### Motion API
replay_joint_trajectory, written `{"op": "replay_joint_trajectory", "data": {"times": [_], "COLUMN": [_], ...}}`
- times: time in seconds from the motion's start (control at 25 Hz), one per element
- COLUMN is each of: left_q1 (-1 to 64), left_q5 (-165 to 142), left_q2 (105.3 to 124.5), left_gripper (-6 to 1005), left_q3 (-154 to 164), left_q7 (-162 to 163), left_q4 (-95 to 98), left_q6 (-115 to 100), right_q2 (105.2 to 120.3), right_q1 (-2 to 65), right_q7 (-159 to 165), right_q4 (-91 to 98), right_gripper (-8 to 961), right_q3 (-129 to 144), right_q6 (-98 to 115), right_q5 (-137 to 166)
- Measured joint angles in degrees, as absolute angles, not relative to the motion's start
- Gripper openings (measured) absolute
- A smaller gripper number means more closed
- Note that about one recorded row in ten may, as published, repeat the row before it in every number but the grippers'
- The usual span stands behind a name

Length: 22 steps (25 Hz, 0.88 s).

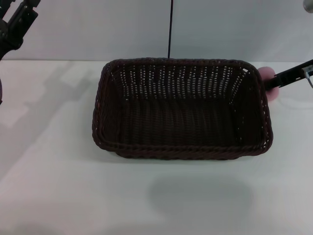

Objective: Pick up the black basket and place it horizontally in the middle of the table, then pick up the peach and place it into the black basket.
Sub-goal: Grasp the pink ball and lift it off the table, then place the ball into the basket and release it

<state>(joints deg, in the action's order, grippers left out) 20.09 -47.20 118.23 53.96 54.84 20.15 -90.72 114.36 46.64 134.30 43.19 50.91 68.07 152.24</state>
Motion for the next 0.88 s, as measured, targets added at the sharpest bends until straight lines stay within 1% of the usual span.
{"op": "replay_joint_trajectory", "data": {"times": [0.12,0.48,0.68,0.84,0.88], "left_q1": [19.9,19.8,19.8,19.8,19.8], "left_q5": [-47.2,-47.2,-47.2,-47.2,-47.2], "left_q2": [118.24,118.21,118.18,118.14,118.13], "left_gripper": [694,694,694,694,694], "left_q3": [53.8,53.6,53.6,53.5,53.5], "left_q7": [54.8,54.8,55.0,55.1,55.2], "left_q4": [20.1,20.1,20.1,20.1,20.1], "left_q6": [-90.8,-91.0,-91.2,-91.4,-91.4], "right_q2": [114.90,115.95,116.20,117.33,117.89], "right_q1": [45.8,41.9,40.2,37.4,35.2], "right_q7": [134.3,134.7,135.2,136.0,136.0], "right_q4": [45.2,52.8,56.2,63.4,68.6], "right_gripper": [267,196,171,155,151], "right_q3": [50.7,50.6,49.9,48.2,47.9], "right_q6": [68.3,70.4,71.2,73.1,74.7], "right_q5": [152.1,150.1,149.1,146.7,142.7]}}
